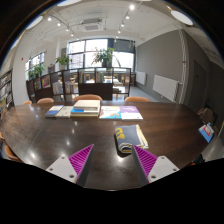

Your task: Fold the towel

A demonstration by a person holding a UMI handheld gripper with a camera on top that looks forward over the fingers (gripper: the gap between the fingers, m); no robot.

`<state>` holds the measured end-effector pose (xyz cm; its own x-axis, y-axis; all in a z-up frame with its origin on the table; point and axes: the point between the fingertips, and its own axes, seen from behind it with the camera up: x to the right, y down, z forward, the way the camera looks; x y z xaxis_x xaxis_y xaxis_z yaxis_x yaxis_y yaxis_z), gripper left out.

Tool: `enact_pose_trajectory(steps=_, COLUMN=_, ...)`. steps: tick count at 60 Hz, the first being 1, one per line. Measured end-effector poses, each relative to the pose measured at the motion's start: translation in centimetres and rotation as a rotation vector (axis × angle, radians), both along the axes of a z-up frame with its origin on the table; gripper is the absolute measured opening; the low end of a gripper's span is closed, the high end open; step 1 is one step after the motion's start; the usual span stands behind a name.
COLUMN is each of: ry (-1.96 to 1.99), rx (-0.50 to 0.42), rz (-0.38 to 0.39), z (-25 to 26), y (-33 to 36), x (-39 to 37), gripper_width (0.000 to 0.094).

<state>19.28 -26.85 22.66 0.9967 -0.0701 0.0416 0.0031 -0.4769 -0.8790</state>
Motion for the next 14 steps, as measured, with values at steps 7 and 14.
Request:
enact_pose_trajectory(steps=7, ry=0.013, rx=-0.013, rz=0.016, z=-0.5, y=-1.4, x=-1.0, gripper_width=0.0751)
enact_pose_trajectory(steps=14, ry=0.004, rx=-0.02, rz=0.007, z=-0.7, y=-1.8, x=-1.3, gripper_width=0.0754)
